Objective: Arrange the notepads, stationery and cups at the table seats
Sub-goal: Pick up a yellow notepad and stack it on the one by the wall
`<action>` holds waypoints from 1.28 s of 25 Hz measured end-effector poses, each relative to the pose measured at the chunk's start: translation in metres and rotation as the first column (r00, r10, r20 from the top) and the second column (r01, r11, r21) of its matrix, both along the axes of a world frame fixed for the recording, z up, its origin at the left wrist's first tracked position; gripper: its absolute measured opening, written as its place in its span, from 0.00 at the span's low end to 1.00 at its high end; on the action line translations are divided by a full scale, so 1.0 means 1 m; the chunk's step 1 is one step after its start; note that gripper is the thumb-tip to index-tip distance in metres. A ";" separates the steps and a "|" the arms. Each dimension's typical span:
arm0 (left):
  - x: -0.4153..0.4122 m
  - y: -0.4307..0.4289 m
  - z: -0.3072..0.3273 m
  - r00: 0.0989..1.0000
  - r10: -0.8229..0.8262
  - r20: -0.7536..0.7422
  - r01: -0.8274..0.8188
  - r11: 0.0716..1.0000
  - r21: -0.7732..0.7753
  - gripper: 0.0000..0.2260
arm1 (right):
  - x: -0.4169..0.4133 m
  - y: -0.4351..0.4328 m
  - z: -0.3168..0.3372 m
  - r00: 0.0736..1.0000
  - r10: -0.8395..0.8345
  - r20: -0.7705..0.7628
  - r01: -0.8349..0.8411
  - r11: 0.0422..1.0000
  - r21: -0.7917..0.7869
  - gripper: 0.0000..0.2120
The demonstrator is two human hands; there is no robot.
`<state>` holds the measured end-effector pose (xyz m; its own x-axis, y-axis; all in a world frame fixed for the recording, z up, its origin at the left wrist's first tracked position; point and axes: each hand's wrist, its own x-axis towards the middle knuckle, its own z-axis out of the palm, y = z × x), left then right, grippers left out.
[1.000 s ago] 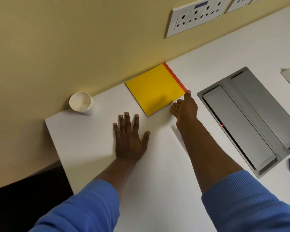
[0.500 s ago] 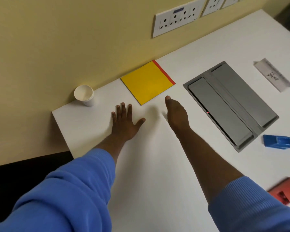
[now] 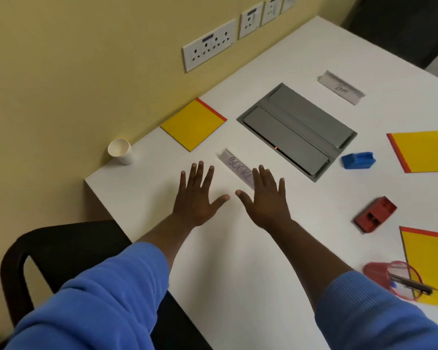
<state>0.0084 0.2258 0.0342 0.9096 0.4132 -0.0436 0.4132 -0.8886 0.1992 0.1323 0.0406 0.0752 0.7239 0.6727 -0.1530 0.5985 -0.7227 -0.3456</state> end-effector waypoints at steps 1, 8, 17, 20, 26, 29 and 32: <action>-0.002 -0.013 0.010 0.999 -0.032 0.008 0.032 0.999 0.019 0.43 | -0.006 -0.016 0.005 0.999 0.011 0.042 -0.011 1.000 -0.005 0.41; -0.023 -0.112 0.065 0.985 -0.174 -0.004 0.173 0.981 0.085 0.44 | -0.050 -0.126 0.031 0.995 -0.036 0.089 0.037 0.999 -0.010 0.41; -0.039 -0.256 0.089 0.944 -0.328 0.042 0.323 0.942 0.094 0.43 | -0.084 -0.276 0.052 0.983 -0.134 0.124 0.134 0.991 0.001 0.42; -0.031 -0.302 0.095 0.921 -0.385 0.059 0.379 0.920 0.096 0.44 | -0.089 -0.325 0.055 0.973 -0.194 0.129 0.193 0.981 0.013 0.42; -0.010 -0.357 0.098 0.885 -0.464 0.033 0.458 0.883 0.103 0.45 | -0.087 -0.386 0.051 0.948 -0.280 0.148 0.281 0.960 0.015 0.43; 0.006 -0.370 0.091 0.860 -0.510 0.019 0.507 0.858 0.080 0.45 | -0.082 -0.401 0.041 0.934 -0.322 0.157 0.327 0.945 -0.003 0.45; 0.022 -0.381 0.079 0.827 -0.563 0.010 0.562 0.826 0.045 0.45 | -0.080 -0.415 0.035 0.908 -0.394 0.145 0.402 0.915 -0.035 0.46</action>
